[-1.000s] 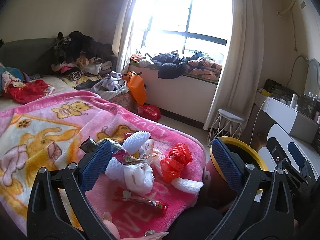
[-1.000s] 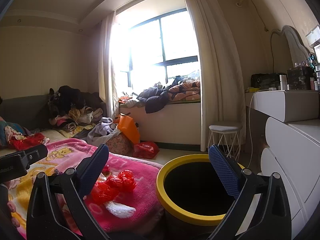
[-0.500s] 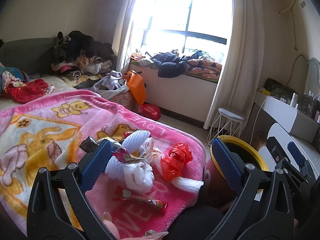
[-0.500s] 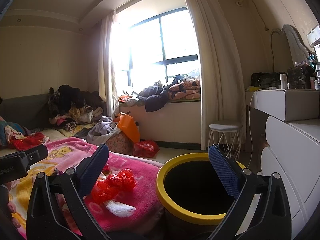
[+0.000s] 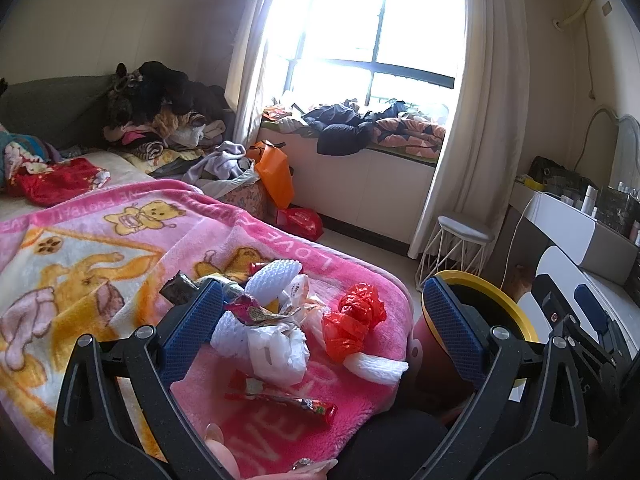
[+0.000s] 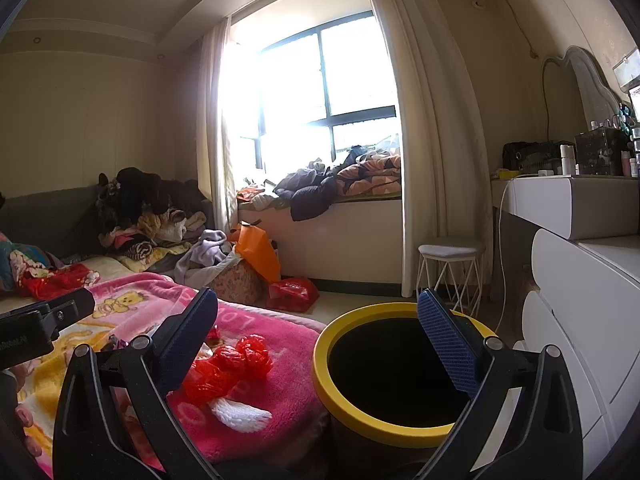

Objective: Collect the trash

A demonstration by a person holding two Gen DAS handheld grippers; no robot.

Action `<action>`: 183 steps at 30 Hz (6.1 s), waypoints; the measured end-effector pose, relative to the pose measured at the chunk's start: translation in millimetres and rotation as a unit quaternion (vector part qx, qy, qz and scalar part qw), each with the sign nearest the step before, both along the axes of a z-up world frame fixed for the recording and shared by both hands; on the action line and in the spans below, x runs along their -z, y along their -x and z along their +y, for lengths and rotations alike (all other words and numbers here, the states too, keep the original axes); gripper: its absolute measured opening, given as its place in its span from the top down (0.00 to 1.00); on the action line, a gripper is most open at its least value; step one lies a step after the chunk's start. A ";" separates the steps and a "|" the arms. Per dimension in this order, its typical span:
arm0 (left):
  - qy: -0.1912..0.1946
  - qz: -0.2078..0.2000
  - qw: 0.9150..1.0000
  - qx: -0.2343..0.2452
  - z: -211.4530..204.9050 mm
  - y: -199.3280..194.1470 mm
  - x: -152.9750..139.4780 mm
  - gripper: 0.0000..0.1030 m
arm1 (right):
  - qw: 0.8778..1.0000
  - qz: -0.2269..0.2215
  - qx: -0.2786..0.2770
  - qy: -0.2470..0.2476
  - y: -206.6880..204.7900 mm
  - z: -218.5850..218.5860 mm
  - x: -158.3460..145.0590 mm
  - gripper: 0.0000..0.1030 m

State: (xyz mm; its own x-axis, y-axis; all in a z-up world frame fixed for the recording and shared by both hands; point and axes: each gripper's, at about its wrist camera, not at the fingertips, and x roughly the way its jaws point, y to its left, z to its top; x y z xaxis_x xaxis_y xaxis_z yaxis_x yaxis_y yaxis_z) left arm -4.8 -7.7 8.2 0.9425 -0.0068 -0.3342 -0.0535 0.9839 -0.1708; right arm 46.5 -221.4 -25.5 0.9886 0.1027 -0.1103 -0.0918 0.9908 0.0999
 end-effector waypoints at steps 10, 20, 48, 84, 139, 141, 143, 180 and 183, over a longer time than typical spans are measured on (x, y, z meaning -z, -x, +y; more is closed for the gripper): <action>0.005 0.007 1.000 -0.002 3.2 -0.5 8.7 0.10 | 1.000 0.012 -0.005 -0.005 -3.2 -0.3 8.1 0.06; 0.020 0.007 0.999 -0.034 35.2 -7.3 7.9 0.10 | 0.996 0.046 -0.075 0.005 -12.9 21.4 0.4 0.06; 0.040 0.050 0.997 -0.044 112.4 -54.0 27.7 0.10 | 0.976 0.178 -0.124 0.010 -113.4 93.8 -8.9 0.06; 0.028 0.162 0.986 0.024 78.6 -102.7 73.2 0.73 | 0.899 0.384 -0.195 -0.078 -183.1 99.4 68.6 0.68; 0.003 0.093 0.984 0.151 -66.5 -110.2 20.6 0.77 | 0.955 0.259 -0.070 -0.123 -142.4 -89.0 -0.8 0.68; -0.001 0.095 0.983 0.157 -73.7 -111.3 21.8 0.77 | 0.957 0.260 -0.060 -0.117 -142.4 -96.0 -0.4 0.68; -0.005 0.096 0.982 0.162 -81.0 -112.7 22.9 0.77 | 0.957 0.262 -0.051 -0.113 -142.3 -102.0 1.2 0.68; -0.010 0.138 0.970 0.199 -143.4 -161.8 66.0 0.11 | 0.937 0.328 -0.003 -0.118 -158.5 -161.4 41.5 0.39; -0.010 0.132 0.973 0.189 -136.3 -159.4 63.1 0.10 | 0.943 0.314 -0.005 -0.109 -156.7 -156.5 34.8 0.36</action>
